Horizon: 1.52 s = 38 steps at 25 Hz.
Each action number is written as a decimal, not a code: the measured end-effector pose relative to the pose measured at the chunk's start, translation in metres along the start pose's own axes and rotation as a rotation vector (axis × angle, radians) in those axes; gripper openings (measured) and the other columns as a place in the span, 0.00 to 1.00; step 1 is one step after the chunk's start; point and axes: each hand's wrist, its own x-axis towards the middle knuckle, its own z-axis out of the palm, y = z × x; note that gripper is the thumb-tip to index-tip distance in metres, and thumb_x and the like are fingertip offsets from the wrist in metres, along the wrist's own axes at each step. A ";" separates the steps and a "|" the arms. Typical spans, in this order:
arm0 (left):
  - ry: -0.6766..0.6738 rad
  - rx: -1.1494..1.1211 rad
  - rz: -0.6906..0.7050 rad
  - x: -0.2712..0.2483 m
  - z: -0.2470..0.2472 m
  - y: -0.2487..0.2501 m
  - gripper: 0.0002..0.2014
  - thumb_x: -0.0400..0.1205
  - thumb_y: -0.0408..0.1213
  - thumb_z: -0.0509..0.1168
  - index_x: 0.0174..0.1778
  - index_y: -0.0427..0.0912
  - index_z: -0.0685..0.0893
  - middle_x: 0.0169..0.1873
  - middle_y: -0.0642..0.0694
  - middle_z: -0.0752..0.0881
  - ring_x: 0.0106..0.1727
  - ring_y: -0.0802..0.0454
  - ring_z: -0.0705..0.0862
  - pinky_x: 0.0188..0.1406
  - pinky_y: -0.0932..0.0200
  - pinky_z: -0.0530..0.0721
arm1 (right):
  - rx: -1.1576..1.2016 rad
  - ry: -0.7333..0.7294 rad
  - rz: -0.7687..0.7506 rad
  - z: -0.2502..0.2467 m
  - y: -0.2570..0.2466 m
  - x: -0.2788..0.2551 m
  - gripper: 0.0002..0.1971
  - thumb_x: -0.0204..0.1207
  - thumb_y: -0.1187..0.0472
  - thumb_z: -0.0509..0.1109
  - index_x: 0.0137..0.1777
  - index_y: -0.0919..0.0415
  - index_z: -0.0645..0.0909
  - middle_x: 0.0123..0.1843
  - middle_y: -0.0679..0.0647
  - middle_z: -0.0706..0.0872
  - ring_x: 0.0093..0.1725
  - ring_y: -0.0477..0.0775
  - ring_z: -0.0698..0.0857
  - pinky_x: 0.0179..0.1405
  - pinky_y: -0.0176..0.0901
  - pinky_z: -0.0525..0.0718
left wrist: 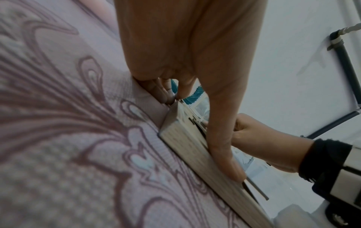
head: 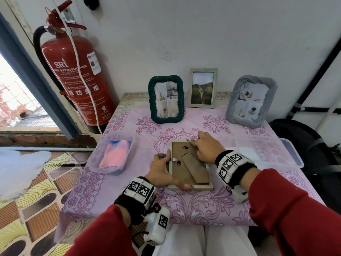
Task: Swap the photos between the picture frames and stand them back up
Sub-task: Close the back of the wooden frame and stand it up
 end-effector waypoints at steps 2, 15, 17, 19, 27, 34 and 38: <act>0.001 -0.006 0.005 -0.001 0.000 0.000 0.78 0.34 0.64 0.75 0.82 0.43 0.50 0.67 0.49 0.59 0.75 0.47 0.63 0.78 0.51 0.67 | 0.009 0.006 -0.014 0.001 0.002 -0.001 0.25 0.76 0.66 0.57 0.75 0.57 0.71 0.63 0.62 0.70 0.65 0.62 0.68 0.58 0.53 0.78; 0.012 -0.042 0.006 -0.005 0.001 0.005 0.78 0.33 0.63 0.75 0.82 0.42 0.51 0.68 0.48 0.59 0.76 0.49 0.60 0.79 0.52 0.65 | 0.261 0.107 -0.037 0.004 0.015 -0.006 0.20 0.71 0.67 0.63 0.64 0.59 0.80 0.56 0.58 0.77 0.58 0.57 0.76 0.51 0.43 0.74; 0.015 -0.054 0.001 -0.004 0.002 0.004 0.78 0.34 0.62 0.75 0.82 0.42 0.51 0.69 0.49 0.59 0.76 0.49 0.61 0.79 0.51 0.66 | 0.273 0.114 -0.038 0.005 0.016 -0.006 0.20 0.71 0.68 0.63 0.63 0.59 0.81 0.55 0.59 0.77 0.58 0.57 0.77 0.50 0.43 0.74; 0.022 -0.078 -0.002 -0.003 0.004 0.003 0.78 0.34 0.61 0.76 0.82 0.42 0.51 0.69 0.49 0.59 0.76 0.48 0.62 0.78 0.51 0.67 | 0.284 0.110 -0.036 0.005 0.016 -0.007 0.20 0.71 0.68 0.63 0.63 0.60 0.81 0.54 0.59 0.77 0.57 0.58 0.77 0.50 0.44 0.74; 0.059 -0.136 -0.020 0.003 0.008 -0.005 0.77 0.34 0.59 0.80 0.82 0.41 0.54 0.67 0.53 0.60 0.76 0.49 0.63 0.77 0.50 0.70 | 0.290 0.101 -0.036 0.005 0.016 -0.009 0.21 0.74 0.69 0.62 0.66 0.58 0.80 0.55 0.60 0.76 0.57 0.58 0.75 0.52 0.47 0.76; 0.114 -0.213 -0.016 0.004 0.013 -0.006 0.74 0.36 0.59 0.79 0.81 0.41 0.57 0.66 0.51 0.61 0.76 0.47 0.65 0.75 0.48 0.72 | 0.301 0.119 -0.041 0.006 0.014 -0.011 0.21 0.74 0.68 0.61 0.66 0.54 0.80 0.54 0.58 0.75 0.57 0.57 0.74 0.51 0.47 0.76; 0.155 -0.131 -0.022 0.005 0.016 -0.002 0.71 0.40 0.61 0.78 0.81 0.42 0.57 0.68 0.47 0.62 0.76 0.47 0.63 0.78 0.49 0.67 | 0.294 0.116 -0.043 0.006 0.013 -0.013 0.22 0.74 0.68 0.61 0.66 0.52 0.79 0.50 0.54 0.71 0.57 0.56 0.73 0.50 0.48 0.76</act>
